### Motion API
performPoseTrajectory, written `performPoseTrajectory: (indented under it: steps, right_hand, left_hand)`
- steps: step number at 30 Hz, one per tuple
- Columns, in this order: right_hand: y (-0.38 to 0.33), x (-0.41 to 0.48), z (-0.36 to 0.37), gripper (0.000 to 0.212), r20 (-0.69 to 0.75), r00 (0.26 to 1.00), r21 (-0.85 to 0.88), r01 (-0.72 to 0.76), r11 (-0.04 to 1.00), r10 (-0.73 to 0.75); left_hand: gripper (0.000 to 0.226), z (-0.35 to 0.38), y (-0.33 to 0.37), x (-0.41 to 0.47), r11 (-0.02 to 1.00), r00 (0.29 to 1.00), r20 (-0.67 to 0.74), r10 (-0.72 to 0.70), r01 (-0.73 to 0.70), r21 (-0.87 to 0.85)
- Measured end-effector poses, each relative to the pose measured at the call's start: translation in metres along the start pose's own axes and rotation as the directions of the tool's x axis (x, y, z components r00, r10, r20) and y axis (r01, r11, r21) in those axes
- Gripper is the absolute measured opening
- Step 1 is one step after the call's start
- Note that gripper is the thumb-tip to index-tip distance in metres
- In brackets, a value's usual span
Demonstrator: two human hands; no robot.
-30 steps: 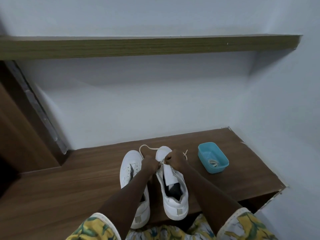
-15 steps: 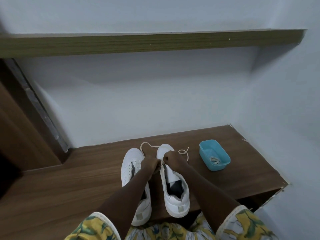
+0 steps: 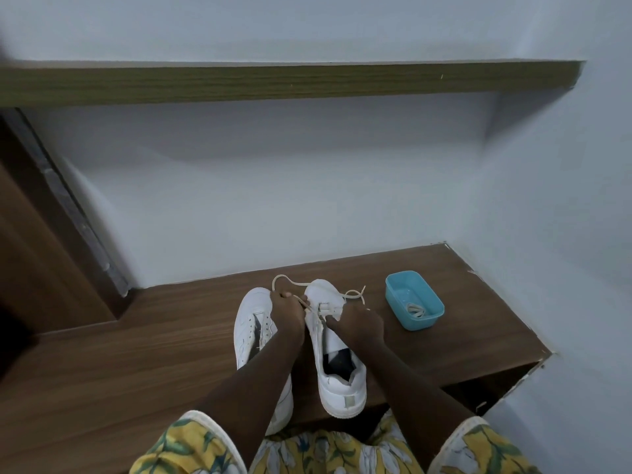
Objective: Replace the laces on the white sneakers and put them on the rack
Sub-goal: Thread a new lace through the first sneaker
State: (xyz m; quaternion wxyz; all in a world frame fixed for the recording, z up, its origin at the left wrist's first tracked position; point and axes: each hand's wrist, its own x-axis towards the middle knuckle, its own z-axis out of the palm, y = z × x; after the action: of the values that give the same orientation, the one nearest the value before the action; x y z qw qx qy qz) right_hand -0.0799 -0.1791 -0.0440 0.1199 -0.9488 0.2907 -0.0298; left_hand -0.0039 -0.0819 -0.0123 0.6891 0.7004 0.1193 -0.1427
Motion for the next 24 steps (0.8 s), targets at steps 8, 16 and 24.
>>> performPoseTrajectory:
  steps: [8, 16, 24]
  right_hand:
    - [-0.002, -0.017, 0.022, 0.058, 0.080, 0.988, 0.014, -0.134, 0.991, 0.132]
    - [0.001, -0.017, 0.023, 0.046, 0.137, 0.980, 0.084, -0.153, 0.985, 0.141]
    - [0.016, -0.009, 0.030, 0.046, 0.078, 0.987, 0.065, -0.145, 0.987, 0.140]
  left_hand:
    - [0.025, -0.022, 0.023, 0.015, 0.868, 0.943, 0.143, 0.300, -0.332, 0.370]
    - [0.038, -0.076, 0.043, 0.026, -0.360, 0.798, 0.579, 0.170, -0.496, 0.790]
    - [0.031, -0.125, 0.057, 0.046, -0.259, 0.959, 0.185, 0.214, -0.127, 0.957]
